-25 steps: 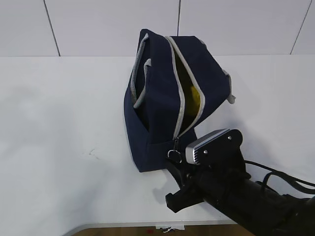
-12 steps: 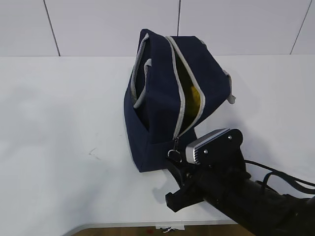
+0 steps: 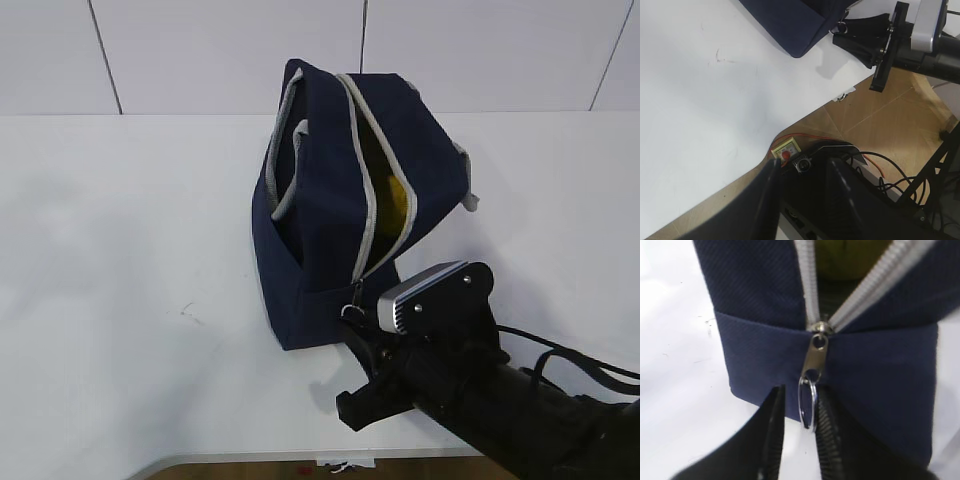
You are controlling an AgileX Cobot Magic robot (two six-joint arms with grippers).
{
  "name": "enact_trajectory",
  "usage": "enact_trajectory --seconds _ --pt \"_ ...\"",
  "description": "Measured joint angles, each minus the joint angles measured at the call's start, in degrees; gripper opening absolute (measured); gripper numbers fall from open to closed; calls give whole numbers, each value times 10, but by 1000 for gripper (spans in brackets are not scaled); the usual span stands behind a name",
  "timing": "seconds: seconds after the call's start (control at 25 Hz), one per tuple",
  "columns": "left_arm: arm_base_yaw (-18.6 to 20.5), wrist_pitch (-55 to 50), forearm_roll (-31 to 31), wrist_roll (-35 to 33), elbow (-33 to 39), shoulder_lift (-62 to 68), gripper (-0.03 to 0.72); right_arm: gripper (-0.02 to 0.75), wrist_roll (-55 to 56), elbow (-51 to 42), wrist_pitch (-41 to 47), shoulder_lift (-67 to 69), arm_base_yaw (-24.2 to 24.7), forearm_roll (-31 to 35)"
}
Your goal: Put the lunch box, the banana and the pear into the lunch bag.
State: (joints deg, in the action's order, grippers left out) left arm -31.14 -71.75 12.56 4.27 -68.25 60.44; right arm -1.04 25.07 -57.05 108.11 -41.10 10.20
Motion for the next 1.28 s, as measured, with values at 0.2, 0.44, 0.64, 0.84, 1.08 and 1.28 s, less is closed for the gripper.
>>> enact_trajectory --seconds 0.2,0.44,0.64,0.84,1.08,1.28 --pt "0 0 0 0 0 0 235 93 0 0 0 0 0 0" --pt "0 0 0 0 0 0 235 81 0 0 0 0 0 0" --pt "0 0 0 0 0 0 235 -5 0 0 6 0 0 0" --pt "0 0 0 0 0 0 235 -11 0 0 9 0 0 2" --pt "0 0 0 0 0 0 235 -11 0 0 66 -43 0 2" --pt "0 0 0 0 0 0 235 -11 -1 0 128 -110 0 2"
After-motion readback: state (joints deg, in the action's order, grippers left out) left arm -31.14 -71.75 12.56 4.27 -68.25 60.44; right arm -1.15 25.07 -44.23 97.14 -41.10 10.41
